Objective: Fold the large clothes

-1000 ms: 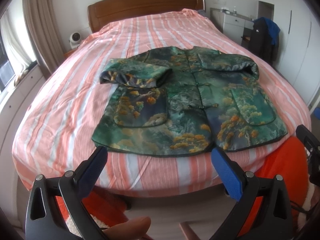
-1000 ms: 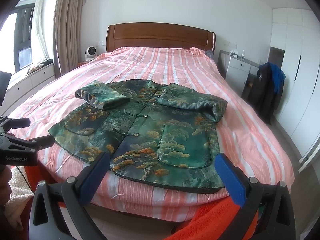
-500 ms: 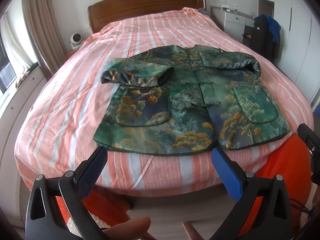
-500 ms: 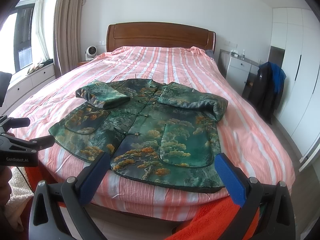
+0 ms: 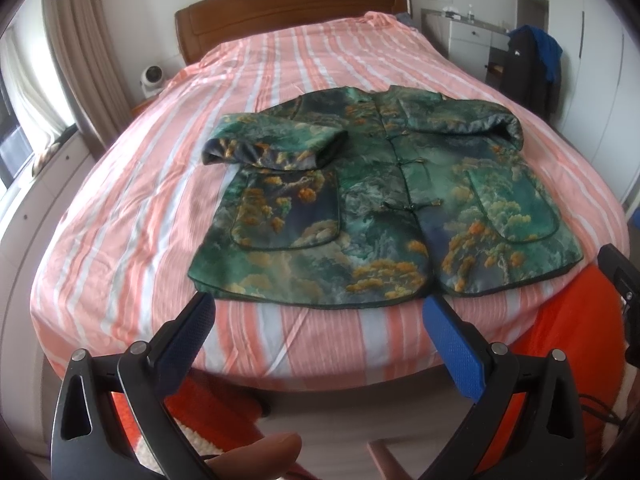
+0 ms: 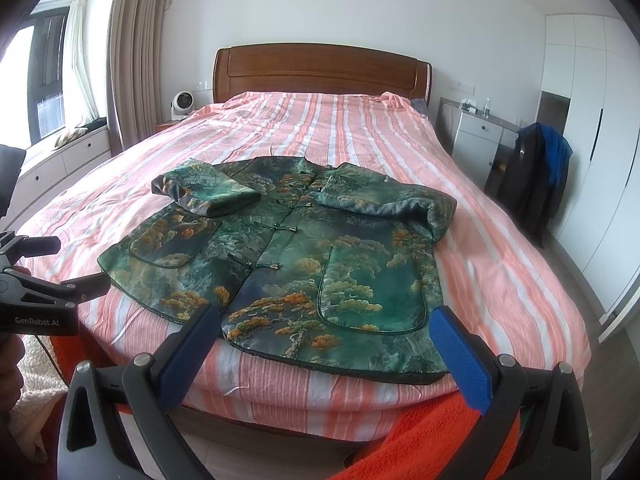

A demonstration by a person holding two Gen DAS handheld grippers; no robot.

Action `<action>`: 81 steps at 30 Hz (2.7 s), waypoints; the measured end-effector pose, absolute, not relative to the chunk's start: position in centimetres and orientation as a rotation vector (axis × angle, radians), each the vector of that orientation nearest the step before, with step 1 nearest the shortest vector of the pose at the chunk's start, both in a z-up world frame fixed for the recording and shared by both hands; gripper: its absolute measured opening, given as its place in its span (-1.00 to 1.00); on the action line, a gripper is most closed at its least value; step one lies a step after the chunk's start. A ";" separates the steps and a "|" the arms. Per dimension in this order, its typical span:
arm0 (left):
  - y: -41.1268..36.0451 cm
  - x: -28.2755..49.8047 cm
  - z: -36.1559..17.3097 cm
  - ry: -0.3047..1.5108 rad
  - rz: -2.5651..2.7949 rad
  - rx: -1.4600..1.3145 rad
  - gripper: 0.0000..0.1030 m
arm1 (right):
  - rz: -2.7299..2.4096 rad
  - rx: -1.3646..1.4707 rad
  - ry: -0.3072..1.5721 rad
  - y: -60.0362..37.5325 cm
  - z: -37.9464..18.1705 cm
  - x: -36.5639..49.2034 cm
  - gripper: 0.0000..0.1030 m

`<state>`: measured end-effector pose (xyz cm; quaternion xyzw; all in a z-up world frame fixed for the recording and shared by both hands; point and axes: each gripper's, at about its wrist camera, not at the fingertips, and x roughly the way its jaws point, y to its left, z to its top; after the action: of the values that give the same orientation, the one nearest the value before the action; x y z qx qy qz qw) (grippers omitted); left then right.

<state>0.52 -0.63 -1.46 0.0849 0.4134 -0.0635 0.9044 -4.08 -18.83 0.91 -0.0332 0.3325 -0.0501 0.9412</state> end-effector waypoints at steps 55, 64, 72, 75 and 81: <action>1.9 3.3 -2.1 0.909 -0.141 0.099 1.00 | -0.108 -0.034 0.681 -19.7 0.6 -3.8 0.99; 13.4 14.5 -7.6 1.065 -0.051 -0.026 0.99 | -0.069 0.092 0.663 -25.8 0.2 -2.2 0.99; 16.9 20.1 -13.7 1.214 -0.209 -0.178 0.99 | -0.025 0.306 0.948 -37.4 -7.6 3.0 0.99; 15.5 20.5 -14.7 1.221 -0.198 -0.111 0.98 | 0.018 0.382 1.034 -38.9 -10.6 4.6 0.96; 13.0 19.4 -15.1 1.242 -0.260 -0.065 -0.67 | 0.063 0.342 1.209 -37.4 -14.2 7.7 0.50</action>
<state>19.35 13.00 -15.09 -0.0306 0.5799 -0.1212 0.8051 7.69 -37.40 -14.21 0.1601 0.5656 0.0295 0.8085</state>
